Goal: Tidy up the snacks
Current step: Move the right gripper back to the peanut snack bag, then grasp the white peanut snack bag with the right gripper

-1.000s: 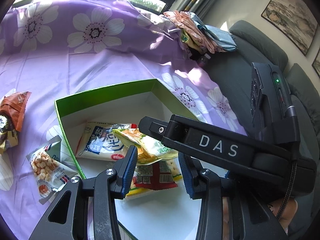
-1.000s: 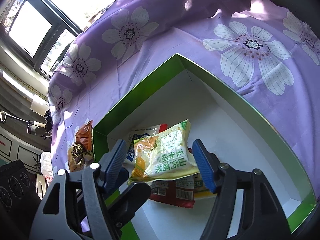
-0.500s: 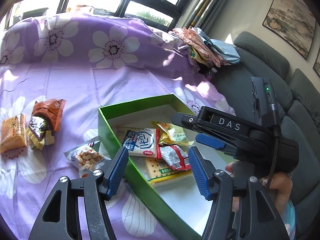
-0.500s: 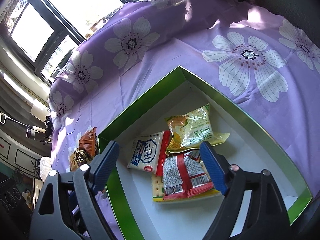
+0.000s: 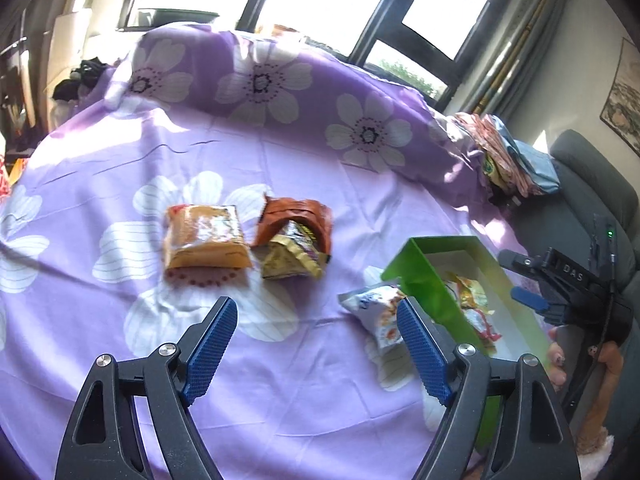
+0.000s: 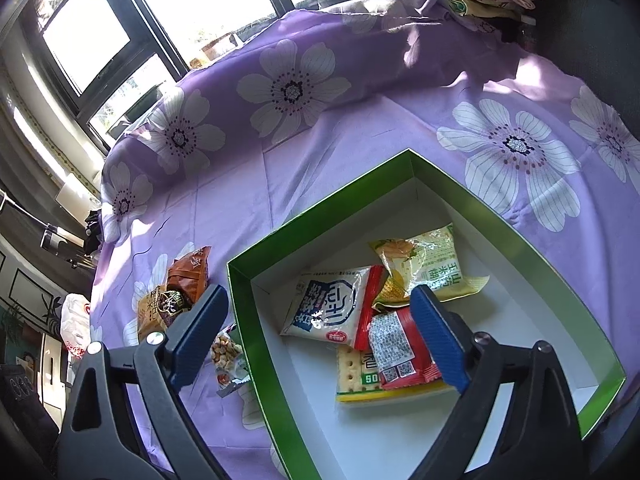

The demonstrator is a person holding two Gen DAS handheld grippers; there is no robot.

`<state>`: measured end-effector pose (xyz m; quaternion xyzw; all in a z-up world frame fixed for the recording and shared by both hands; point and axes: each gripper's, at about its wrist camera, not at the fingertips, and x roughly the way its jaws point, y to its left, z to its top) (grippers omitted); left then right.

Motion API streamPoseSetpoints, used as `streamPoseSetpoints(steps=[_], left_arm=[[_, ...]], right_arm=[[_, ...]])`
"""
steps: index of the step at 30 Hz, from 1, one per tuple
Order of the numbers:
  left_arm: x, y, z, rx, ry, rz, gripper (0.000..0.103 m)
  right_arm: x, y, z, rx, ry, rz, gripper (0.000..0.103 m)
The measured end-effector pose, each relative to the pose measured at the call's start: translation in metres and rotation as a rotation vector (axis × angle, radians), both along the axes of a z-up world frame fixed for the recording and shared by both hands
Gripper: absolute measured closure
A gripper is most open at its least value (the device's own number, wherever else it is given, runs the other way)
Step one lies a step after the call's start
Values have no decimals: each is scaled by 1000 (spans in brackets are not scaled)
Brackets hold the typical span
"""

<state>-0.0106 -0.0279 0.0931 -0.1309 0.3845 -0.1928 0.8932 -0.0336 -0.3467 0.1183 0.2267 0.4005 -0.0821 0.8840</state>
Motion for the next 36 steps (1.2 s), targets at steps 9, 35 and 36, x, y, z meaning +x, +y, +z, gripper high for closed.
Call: streamPoseSetpoints(steps=[9, 35, 36], left_arm=[[18, 67, -38, -54, 73, 205, 21], [22, 79, -52, -43, 188, 241, 21], [22, 78, -53, -41, 190, 240, 21]], right_arm=[[5, 47, 14, -36, -55, 111, 10], [52, 151, -65, -497, 251, 272, 39], [52, 148, -66, -507, 259, 262, 38]])
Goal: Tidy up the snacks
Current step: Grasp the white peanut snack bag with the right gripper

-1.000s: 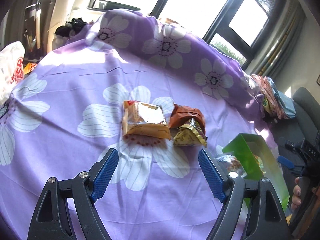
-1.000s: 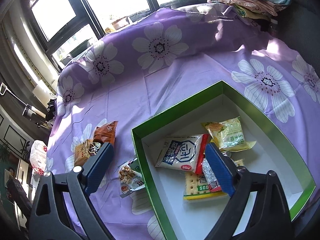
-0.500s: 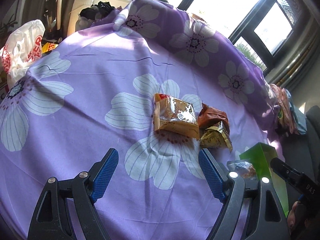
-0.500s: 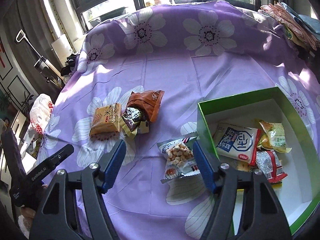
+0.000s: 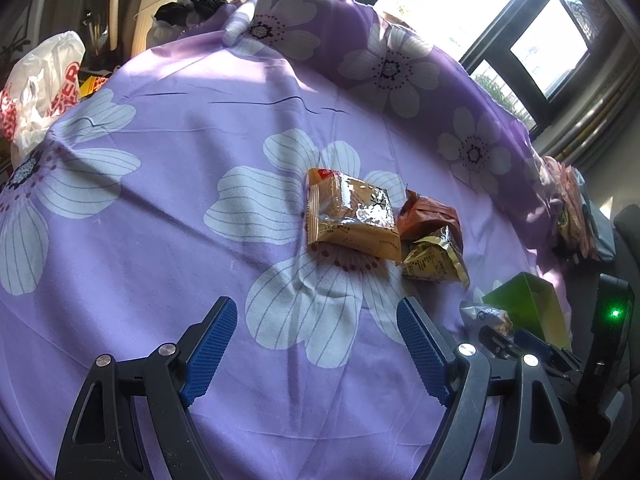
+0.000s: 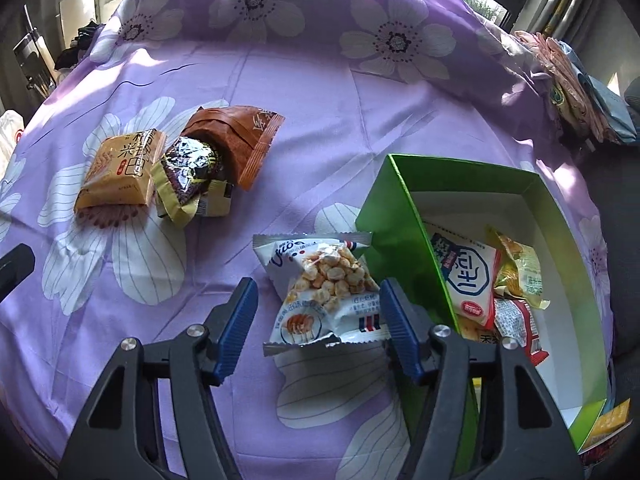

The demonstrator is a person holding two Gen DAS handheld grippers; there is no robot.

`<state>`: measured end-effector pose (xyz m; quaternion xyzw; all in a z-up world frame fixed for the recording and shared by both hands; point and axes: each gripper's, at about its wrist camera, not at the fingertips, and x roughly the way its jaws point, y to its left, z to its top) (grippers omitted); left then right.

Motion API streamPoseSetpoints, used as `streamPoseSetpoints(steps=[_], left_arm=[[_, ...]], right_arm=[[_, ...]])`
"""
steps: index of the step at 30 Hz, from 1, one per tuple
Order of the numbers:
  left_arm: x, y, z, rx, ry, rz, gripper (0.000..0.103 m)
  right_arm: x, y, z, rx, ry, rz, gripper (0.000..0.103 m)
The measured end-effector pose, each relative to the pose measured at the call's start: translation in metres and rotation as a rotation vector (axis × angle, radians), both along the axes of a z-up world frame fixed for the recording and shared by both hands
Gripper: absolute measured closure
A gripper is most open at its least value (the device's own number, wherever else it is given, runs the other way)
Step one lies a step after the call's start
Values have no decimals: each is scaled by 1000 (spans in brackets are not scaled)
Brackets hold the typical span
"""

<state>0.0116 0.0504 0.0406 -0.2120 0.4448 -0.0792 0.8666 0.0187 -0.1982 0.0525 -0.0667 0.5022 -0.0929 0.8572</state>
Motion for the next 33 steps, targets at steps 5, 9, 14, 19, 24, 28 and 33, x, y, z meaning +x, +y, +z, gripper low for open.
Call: streamPoseSetpoints(steps=[5, 9, 14, 19, 24, 28, 33], left_arm=[[1, -3, -3, 2, 17, -13, 21], [1, -5, -4, 12, 23, -20, 21], [1, -1, -5, -12, 32, -14, 21], [2, 3, -4, -24, 34, -2, 21], [3, 4, -7, -25, 50, 2, 21], [3, 1, -8, -6, 55, -5, 21], [3, -2, -8, 3, 54, -18, 21]], right_arm=[[1, 11, -9, -22, 18, 76, 30], [-2, 21, -16, -112, 3, 94, 41], [-5, 11, -6, 125, -3, 151, 62], [-15, 30, 4, 306, -3, 238, 62], [-21, 56, -3, 440, 45, 323, 60], [-23, 63, -3, 453, 63, 339, 55], [-24, 38, 15, 553, -8, 308, 30]])
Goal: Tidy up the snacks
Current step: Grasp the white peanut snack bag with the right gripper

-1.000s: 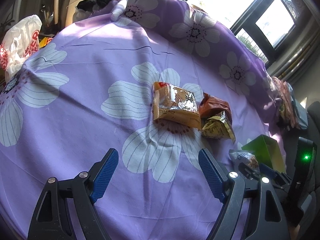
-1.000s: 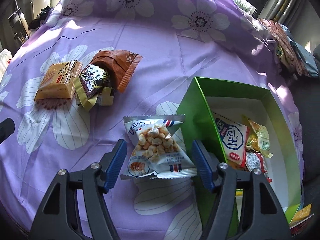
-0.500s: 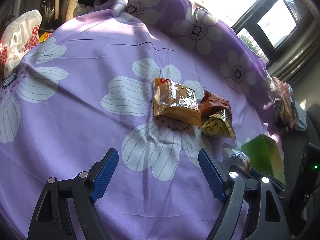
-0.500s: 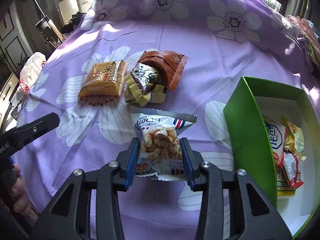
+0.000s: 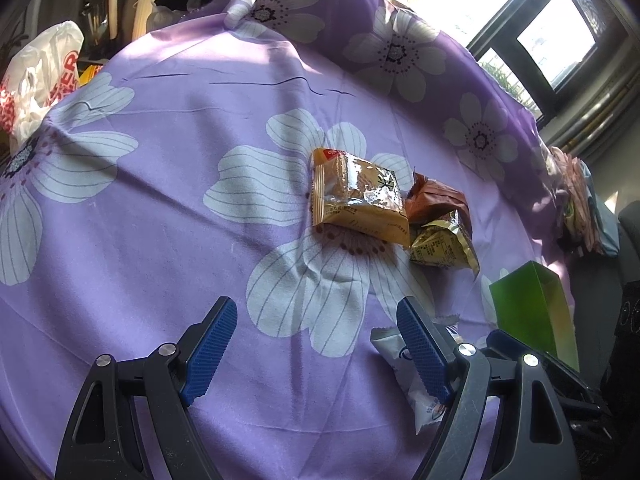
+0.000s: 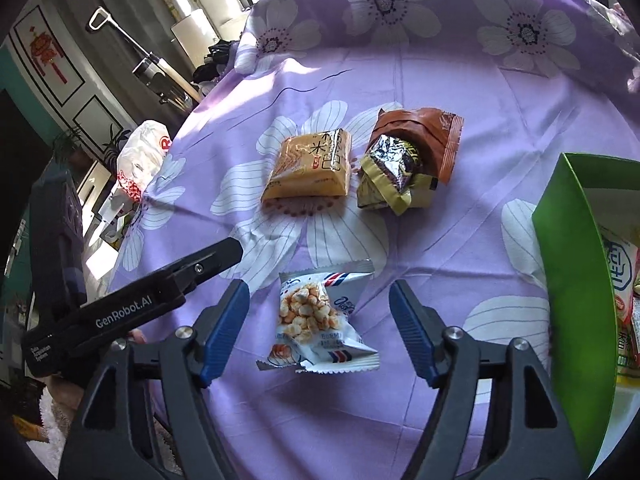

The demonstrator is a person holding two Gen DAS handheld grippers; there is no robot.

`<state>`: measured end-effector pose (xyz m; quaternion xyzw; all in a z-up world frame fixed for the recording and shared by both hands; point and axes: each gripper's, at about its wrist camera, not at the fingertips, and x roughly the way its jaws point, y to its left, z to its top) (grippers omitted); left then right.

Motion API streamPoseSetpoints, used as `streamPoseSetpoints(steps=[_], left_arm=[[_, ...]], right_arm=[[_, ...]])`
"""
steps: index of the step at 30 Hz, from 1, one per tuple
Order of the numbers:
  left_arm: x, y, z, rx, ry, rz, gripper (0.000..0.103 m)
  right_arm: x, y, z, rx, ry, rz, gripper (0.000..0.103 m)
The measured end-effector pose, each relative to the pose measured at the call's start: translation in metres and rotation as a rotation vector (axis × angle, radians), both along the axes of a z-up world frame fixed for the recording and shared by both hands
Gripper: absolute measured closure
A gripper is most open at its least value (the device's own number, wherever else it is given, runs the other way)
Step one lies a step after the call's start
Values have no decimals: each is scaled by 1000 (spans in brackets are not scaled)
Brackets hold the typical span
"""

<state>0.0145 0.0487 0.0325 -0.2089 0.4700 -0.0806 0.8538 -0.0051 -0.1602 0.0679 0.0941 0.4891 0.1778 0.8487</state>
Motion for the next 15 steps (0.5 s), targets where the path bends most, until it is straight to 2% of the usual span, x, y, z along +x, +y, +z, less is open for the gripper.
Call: streamPoseSetpoints(steps=[5, 9, 15], left_arm=[[-3, -9, 3, -17, -17, -51, 21], [-8, -30, 4, -27, -32, -150, 21], [-18, -65, 3, -10, -49, -277, 21]], right_arm=[[3, -27, 9, 137, -24, -85, 26], [8, -35, 3, 250, 8, -106, 26], [14, -23, -13, 302, 68, -81, 27]])
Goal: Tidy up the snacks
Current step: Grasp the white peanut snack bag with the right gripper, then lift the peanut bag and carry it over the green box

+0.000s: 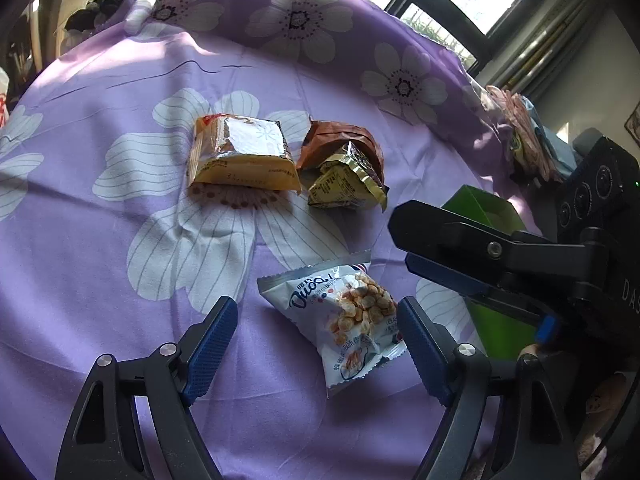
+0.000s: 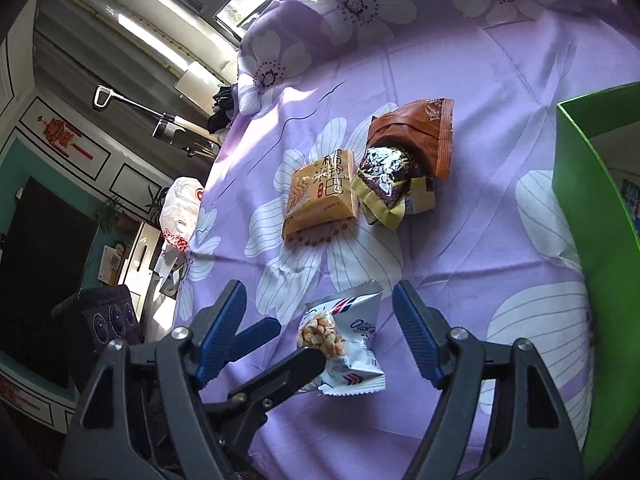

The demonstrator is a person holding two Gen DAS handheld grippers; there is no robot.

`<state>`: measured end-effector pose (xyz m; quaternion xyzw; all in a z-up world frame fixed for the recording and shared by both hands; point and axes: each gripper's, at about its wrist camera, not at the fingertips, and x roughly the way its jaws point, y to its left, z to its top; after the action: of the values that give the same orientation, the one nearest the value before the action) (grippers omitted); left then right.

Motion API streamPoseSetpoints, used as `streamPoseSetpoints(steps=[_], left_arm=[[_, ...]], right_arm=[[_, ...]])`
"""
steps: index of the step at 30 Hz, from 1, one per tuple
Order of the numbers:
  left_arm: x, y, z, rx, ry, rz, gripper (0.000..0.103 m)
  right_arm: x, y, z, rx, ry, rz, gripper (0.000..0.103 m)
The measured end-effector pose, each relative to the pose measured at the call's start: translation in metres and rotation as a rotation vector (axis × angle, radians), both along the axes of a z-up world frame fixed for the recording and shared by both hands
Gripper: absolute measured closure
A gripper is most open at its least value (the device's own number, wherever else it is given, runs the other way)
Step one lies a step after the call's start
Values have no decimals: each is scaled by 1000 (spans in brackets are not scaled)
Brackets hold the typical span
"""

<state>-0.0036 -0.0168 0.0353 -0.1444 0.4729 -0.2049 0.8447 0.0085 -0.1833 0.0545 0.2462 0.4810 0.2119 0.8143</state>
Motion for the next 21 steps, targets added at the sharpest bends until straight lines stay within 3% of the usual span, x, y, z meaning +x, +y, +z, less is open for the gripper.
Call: streamPoseSetpoints(steps=[3, 5, 10, 16, 21], left_arm=[[-1, -12, -5, 0, 20, -41, 21], [0, -16, -10, 1, 38, -49, 21], [1, -16, -13, -24, 49, -59, 41], [-3, -13, -10, -48, 36, -51, 49], [-10, -21, 16, -30, -62, -65, 50]], right_arm=[[4, 7, -10, 1, 34, 17, 31], [5, 11, -16, -6, 52, 20, 39], [7, 17, -26, -52, 81, 49, 57], [3, 21, -14, -88, 29, 66, 61], [-5, 17, 14, -120, -70, 53, 61]])
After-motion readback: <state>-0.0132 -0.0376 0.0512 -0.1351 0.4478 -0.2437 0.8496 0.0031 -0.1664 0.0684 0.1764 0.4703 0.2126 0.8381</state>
